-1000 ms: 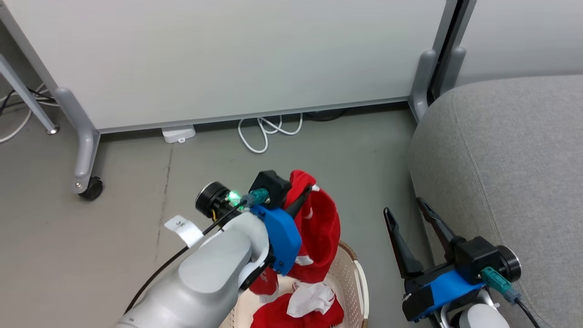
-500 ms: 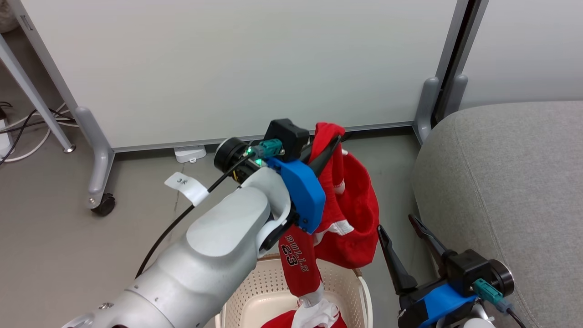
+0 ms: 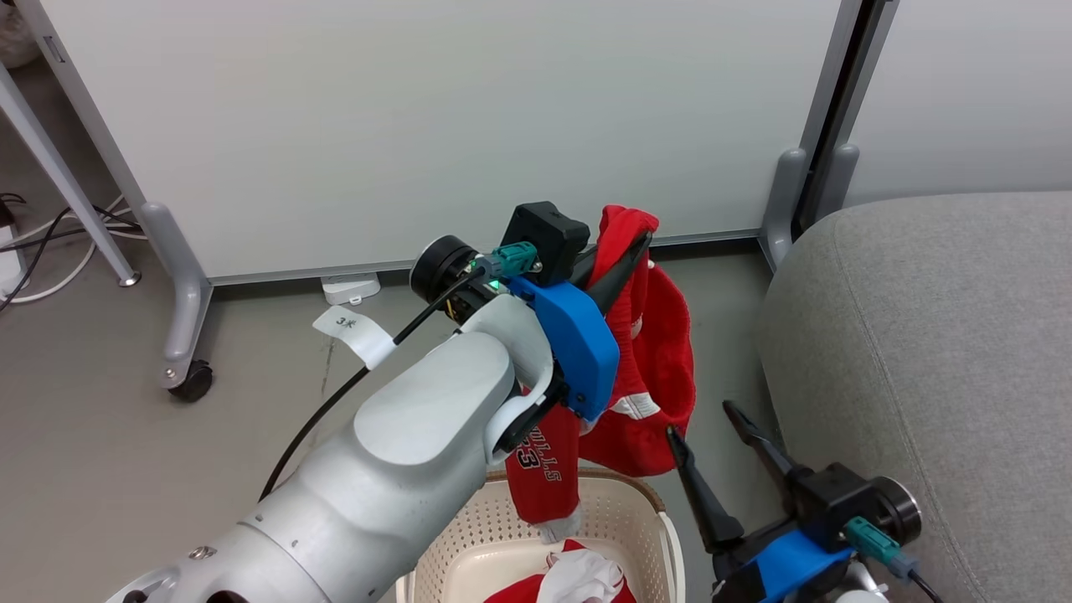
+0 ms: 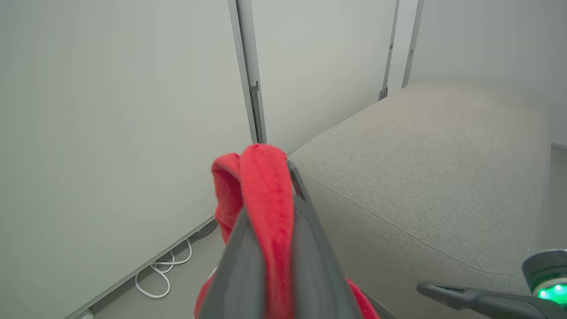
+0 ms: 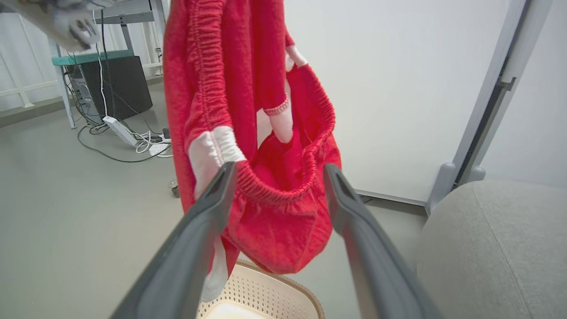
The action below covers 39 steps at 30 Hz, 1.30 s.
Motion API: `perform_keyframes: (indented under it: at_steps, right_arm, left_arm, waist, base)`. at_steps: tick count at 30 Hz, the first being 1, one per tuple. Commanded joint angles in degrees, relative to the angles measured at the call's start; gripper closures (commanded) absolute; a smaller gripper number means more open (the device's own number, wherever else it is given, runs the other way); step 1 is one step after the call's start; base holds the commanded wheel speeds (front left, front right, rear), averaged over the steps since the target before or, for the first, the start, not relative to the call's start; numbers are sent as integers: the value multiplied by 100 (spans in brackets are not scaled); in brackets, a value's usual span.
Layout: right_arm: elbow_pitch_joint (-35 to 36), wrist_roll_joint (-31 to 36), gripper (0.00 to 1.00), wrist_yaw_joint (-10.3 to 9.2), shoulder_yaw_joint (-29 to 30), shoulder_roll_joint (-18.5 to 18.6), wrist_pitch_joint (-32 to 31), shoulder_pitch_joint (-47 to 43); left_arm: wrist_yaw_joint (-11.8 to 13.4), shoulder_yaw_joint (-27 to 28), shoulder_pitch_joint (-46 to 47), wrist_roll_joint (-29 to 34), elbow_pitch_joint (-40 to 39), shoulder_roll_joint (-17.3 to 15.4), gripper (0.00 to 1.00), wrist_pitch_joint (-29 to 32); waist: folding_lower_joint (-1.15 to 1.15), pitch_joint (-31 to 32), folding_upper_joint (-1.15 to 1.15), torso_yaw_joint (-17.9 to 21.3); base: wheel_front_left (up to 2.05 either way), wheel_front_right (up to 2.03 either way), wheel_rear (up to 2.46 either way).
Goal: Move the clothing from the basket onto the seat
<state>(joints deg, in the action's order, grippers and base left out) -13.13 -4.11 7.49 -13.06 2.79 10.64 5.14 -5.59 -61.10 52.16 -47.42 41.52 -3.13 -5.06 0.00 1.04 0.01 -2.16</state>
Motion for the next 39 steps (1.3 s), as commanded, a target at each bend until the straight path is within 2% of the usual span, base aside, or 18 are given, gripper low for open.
perform_keyframes:
  at_steps: [1, 7, 17, 28, 33, 35, 36, 39]
  right_arm:
    - [28, -20, 0, 2, -37, 18, -31, 59]
    - [-61, -13, 0, 2, -403, 18, -221, 412]
    - [-984, -617, 0, 1, -1112, 18, -803, 1465]
    - [-1939, -1403, 0, 1, -1915, 17, -460, 2326]
    - [-2275, -1552, 0, 2, -2024, 17, -366, 2491]
    - [-2380, -1601, 84, 2, -2026, 18, -307, 2560]
    - [-2422, -1617, 100, 2, -2033, 18, -276, 2576]
    - [-2538, -1665, 100, 2, -2068, 18, -216, 2620]
  left_arm:
    - [31, -7, 76, -16, -18, 7, 100, -5]
    - [41, -61, 77, -46, -55, 11, 100, 9]
    - [36, -157, 160, -113, -171, 18, 100, 1]
    - [45, -295, 205, -225, -274, 22, 100, -10]
    - [63, -349, 227, -273, -308, 23, 100, -27]
    - [66, -368, 228, -298, -317, 23, 100, -26]
    - [70, -377, 230, -297, -319, 23, 100, -30]
    - [85, -400, 240, -334, -303, 23, 100, -45]
  waist:
    - [0, -5, -1, 5]
    - [0, -51, -1, 20]
    - [0, -160, -1, 10]
    - [0, -216, -1, -58]
    - [0, -229, -1, -68]
    - [0, -231, -1, -68]
    - [0, -232, -1, -67]
    - [0, -232, -1, -61]
  base:
    - [0, 0, 0]
    - [0, 0, 0]
    - [0, 0, 0]
    - [0, 0, 0]
    - [0, 0, 0]
    - [0, 0, 0]
    - [0, 0, 0]
    - [0, 0, 0]
